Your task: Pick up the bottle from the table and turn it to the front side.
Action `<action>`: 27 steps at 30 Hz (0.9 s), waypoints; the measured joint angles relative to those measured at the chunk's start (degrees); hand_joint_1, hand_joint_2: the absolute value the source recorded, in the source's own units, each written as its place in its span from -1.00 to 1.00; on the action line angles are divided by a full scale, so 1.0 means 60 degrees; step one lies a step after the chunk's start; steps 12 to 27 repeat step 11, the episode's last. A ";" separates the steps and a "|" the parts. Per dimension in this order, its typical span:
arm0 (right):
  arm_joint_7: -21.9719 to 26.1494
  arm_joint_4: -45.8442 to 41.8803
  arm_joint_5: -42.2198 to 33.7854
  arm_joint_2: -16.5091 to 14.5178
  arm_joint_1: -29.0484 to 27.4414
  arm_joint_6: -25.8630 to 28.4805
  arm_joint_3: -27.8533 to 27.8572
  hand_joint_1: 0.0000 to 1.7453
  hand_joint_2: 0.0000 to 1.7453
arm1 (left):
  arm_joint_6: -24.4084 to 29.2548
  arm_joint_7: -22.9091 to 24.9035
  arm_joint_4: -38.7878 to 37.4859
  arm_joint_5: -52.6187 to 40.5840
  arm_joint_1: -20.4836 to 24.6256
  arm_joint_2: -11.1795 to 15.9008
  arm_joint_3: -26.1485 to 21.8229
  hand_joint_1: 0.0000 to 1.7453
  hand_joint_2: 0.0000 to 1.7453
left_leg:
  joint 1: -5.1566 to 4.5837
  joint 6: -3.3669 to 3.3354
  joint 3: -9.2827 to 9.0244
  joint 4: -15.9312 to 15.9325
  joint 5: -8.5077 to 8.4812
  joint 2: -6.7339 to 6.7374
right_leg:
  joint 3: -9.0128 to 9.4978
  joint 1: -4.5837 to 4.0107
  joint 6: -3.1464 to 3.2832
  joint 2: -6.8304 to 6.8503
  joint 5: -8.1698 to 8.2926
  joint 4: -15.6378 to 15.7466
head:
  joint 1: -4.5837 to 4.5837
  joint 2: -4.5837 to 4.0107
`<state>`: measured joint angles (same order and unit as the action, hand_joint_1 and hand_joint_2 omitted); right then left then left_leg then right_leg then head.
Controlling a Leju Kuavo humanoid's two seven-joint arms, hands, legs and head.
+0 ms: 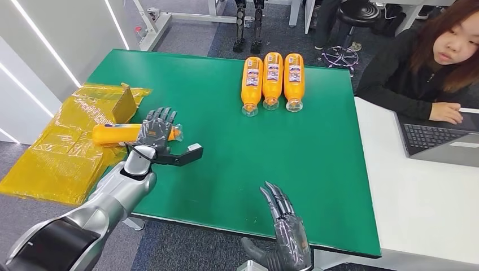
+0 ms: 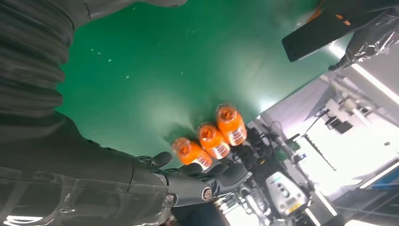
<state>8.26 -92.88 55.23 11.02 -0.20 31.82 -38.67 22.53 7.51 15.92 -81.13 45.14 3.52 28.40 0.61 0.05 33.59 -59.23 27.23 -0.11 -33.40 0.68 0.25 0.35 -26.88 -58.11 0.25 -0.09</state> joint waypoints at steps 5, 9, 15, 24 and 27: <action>-0.0237 -0.0393 0.0251 0.0019 -0.0509 0.0274 0.0451 -1.00 1.00 | 0.0016 -0.1401 0.1522 0.0979 -0.0715 -0.0455 -0.0367 -1.00 1.00 | -0.0007 -0.0003 -0.0001 -0.0001 0.0006 0.0014 | -0.0001 0.0006 -0.0002 -0.0016 0.0001 0.0002 | 0.0000 0.0000; -0.0423 -0.0668 0.0255 0.0167 -0.0940 0.0765 0.0700 -1.00 1.00 | -0.1007 -0.1688 0.4321 0.1848 -0.2011 -0.0339 -0.0457 -1.00 1.00 | -0.0004 -0.0009 -0.0001 0.0002 0.0016 0.0027 | -0.0007 0.0005 -0.0002 -0.0029 -0.0002 0.0002 | -0.0001 0.0000; -0.0463 -0.0741 0.0256 0.0228 -0.1075 0.0901 0.0753 -1.00 1.00 | -0.1209 -0.1714 0.5294 0.2043 -0.2431 -0.0225 -0.0457 -1.00 1.00 | -0.0001 -0.0009 0.0000 0.0004 0.0019 0.0027 | -0.0009 0.0004 0.0000 -0.0030 -0.0004 0.0002 | -0.0002 0.0000; -0.0463 -0.0741 0.0256 0.0228 -0.1075 0.0901 0.0753 -1.00 1.00 | -0.1209 -0.1714 0.5294 0.2043 -0.2431 -0.0225 -0.0457 -1.00 1.00 | -0.0001 -0.0009 0.0000 0.0004 0.0019 0.0027 | -0.0009 0.0004 0.0000 -0.0030 -0.0004 0.0002 | -0.0002 0.0000; -0.0463 -0.0741 0.0256 0.0228 -0.1075 0.0901 0.0753 -1.00 1.00 | -0.1209 -0.1714 0.5294 0.2043 -0.2431 -0.0225 -0.0457 -1.00 1.00 | -0.0001 -0.0009 0.0000 0.0004 0.0019 0.0027 | -0.0009 0.0004 0.0000 -0.0030 -0.0004 0.0002 | -0.0002 0.0000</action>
